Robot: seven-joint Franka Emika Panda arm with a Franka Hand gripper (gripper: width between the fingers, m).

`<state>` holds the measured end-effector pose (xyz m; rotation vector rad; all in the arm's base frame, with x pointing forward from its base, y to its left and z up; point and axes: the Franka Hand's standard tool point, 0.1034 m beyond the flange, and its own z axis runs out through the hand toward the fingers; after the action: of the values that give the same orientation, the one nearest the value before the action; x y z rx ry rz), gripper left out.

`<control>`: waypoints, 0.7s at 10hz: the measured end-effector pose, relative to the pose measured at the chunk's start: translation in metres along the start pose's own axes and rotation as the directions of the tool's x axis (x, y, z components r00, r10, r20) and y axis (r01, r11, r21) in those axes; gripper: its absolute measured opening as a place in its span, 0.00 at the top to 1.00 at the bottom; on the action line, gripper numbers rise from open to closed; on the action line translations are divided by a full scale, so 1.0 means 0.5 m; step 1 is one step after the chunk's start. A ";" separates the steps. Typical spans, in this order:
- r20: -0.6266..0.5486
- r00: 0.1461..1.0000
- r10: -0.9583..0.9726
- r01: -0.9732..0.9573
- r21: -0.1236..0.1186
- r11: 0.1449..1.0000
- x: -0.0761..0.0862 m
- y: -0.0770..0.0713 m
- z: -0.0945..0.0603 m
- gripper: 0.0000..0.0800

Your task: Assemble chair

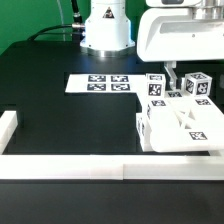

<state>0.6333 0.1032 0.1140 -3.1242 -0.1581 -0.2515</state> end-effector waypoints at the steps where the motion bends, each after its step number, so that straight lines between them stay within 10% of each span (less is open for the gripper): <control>1: 0.001 0.999 -0.051 0.051 -0.002 0.999 -0.001 0.001 0.002 0.19; 4: 0.006 0.999 -0.046 0.046 -0.003 0.999 -0.003 0.006 0.007 0.19; 6: 0.006 0.999 -0.046 0.046 -0.004 0.999 -0.004 0.006 0.008 0.64; 7: 0.006 0.999 -0.045 0.045 -0.004 0.999 -0.004 0.006 0.008 0.65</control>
Offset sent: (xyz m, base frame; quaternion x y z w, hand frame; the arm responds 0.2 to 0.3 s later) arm 0.0000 0.0000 0.0000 0.0000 0.0000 0.0000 1.0000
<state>0.6324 0.1002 0.1100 -3.1281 -0.2291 -0.2431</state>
